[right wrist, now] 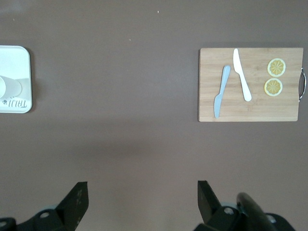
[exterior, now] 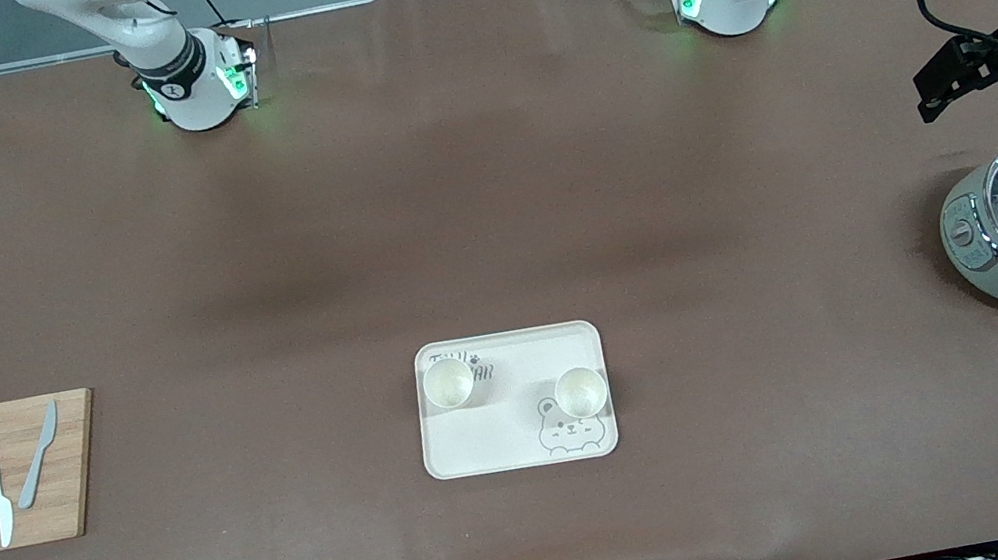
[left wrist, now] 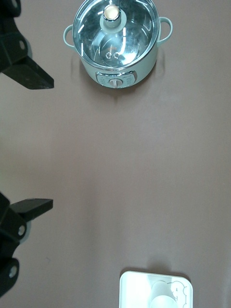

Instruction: Place white IKEA cup upright on tray with both arms

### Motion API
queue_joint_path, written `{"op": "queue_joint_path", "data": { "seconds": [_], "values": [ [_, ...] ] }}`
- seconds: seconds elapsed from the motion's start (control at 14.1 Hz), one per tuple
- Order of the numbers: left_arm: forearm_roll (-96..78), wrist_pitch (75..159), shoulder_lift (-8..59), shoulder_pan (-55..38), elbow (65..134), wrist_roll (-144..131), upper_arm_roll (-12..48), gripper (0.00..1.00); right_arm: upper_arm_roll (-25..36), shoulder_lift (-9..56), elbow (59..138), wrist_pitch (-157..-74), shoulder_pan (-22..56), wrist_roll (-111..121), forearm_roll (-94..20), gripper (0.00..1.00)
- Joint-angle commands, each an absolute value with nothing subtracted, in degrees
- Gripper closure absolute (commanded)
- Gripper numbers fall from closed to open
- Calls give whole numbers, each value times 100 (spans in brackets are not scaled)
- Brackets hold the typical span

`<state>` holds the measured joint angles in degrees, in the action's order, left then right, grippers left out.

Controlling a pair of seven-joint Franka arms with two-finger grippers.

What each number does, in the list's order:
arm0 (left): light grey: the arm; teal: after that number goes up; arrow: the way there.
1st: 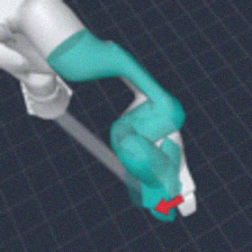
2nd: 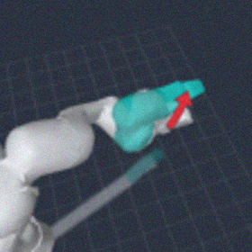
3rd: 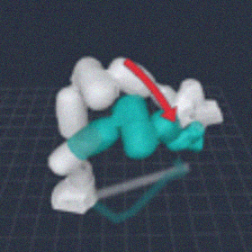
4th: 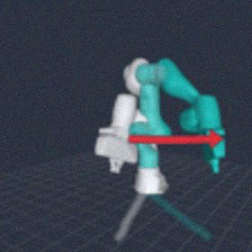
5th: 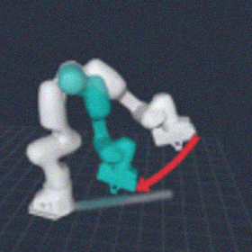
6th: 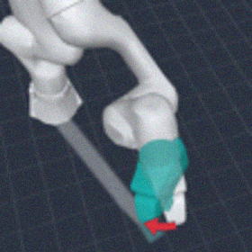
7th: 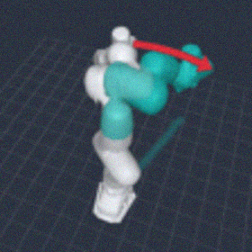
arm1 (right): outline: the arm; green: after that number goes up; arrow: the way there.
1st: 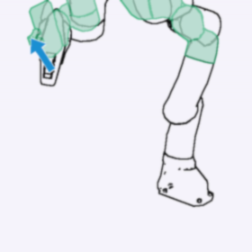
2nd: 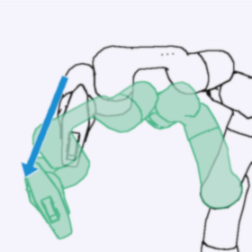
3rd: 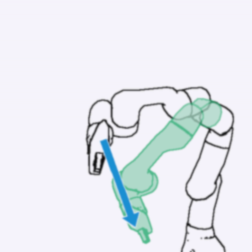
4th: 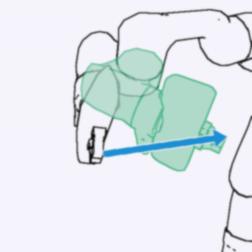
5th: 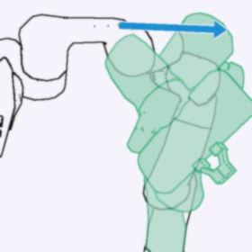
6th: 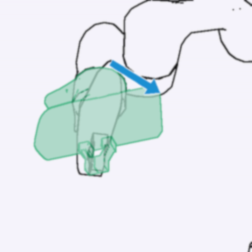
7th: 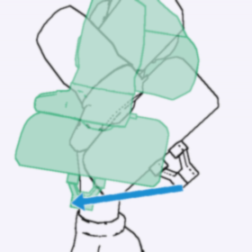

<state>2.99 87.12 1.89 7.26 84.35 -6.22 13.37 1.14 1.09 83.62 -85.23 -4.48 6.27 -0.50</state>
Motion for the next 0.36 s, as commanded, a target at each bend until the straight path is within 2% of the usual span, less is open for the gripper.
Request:
{"op": "queue_joint_path", "data": {
  "seconds": [0.0,0.28],
  "values": [
    [334,8613,193,809,8271,-598,1354,0,9,79,8314,-8429,-536,729,70,0],
    [334,8613,193,800,8253,-545,1353,0,18,88,8314,-8394,-650,730,53,0]
  ]
}}
